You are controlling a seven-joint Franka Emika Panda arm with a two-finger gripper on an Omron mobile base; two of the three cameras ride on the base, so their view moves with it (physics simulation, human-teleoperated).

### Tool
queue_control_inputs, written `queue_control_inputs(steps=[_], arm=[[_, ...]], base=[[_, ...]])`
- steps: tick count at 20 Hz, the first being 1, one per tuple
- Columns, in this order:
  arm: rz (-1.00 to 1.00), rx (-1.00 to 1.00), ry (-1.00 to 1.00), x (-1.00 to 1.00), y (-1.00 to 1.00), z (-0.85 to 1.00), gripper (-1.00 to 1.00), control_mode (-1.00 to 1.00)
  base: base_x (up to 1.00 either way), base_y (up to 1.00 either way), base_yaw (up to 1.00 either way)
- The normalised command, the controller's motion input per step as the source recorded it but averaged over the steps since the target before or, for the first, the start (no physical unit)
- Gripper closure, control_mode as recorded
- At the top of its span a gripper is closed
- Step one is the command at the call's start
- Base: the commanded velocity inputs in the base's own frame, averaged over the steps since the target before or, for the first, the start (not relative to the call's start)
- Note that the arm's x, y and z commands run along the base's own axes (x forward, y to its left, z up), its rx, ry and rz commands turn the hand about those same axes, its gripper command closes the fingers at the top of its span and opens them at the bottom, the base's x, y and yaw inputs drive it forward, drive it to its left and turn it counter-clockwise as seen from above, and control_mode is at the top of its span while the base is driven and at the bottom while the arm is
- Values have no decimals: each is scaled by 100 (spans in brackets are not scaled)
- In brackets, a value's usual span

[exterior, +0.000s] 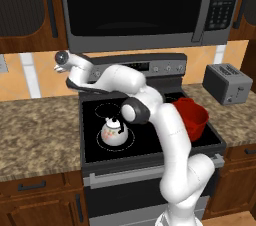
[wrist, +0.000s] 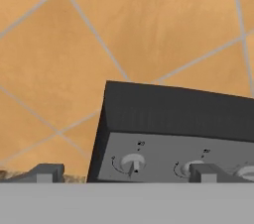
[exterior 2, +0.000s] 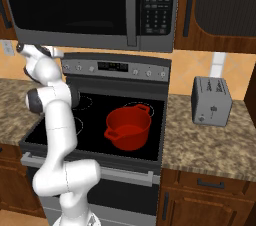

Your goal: Pick the kettle from the counter and place it on a stove burner. Then turn the burner on.

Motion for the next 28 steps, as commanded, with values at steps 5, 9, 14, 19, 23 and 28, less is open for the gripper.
queue_control_inputs(steps=[5, 9, 14, 19, 23, 28], arm=[[0, 5, 0, 8, -4, -28, -100, -100], [0, 3, -2, 18, -14, -15, -100, -100], [1, 0, -3, 43, -35, -6, -100, -100], [2, 0, -1, 9, -12, -6, -100, -100], [0, -1, 0, -1, 0, -16, -100, -100], [0, -5, 0, 0, 0, -14, -100, -100]], base=[[0, 0, 0], [0, 0, 0], [0, 0, 0], [0, 0, 0], [0, 0, 0], [0, 0, 0]])
